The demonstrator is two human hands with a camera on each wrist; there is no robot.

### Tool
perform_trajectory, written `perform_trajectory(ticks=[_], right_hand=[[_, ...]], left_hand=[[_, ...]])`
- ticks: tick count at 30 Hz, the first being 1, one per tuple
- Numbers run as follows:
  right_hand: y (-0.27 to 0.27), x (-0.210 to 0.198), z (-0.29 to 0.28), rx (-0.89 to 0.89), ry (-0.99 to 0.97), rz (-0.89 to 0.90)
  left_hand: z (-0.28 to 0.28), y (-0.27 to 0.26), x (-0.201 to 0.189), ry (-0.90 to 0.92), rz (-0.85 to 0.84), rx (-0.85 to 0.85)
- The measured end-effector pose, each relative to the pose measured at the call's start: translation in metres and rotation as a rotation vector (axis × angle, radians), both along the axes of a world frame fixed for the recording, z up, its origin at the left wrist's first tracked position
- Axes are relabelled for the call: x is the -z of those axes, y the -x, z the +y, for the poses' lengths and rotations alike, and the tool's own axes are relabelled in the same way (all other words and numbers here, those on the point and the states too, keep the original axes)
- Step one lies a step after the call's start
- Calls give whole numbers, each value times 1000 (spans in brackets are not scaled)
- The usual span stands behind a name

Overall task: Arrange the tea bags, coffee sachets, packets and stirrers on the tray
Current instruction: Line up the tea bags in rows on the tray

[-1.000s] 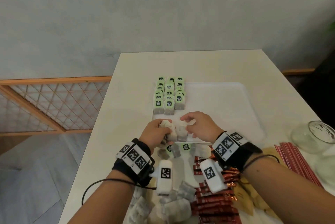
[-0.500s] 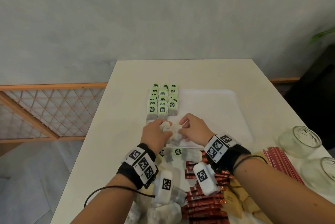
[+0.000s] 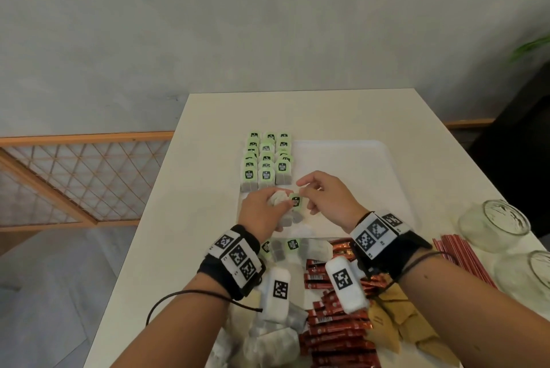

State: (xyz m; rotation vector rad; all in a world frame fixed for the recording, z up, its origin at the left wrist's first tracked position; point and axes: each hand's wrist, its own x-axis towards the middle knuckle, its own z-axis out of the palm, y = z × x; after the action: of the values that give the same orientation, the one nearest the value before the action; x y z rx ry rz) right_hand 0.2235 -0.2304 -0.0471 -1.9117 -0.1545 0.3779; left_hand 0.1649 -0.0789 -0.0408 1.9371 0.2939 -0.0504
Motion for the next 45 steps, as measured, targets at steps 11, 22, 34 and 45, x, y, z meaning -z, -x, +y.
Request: perform_trajectory(ticks=[11, 22, 34, 45], right_hand=[[-37, 28, 10, -33, 200, 2], [-73, 33, 41, 60, 150, -91], [-28, 7, 32, 0, 108, -93], [20, 2, 1, 101, -61, 43]], left_hand=[[32, -15, 19, 437, 278, -91], [65, -20, 24, 760, 303, -31], [47, -12, 15, 505, 230, 15], [21, 6, 2, 230, 73, -171]])
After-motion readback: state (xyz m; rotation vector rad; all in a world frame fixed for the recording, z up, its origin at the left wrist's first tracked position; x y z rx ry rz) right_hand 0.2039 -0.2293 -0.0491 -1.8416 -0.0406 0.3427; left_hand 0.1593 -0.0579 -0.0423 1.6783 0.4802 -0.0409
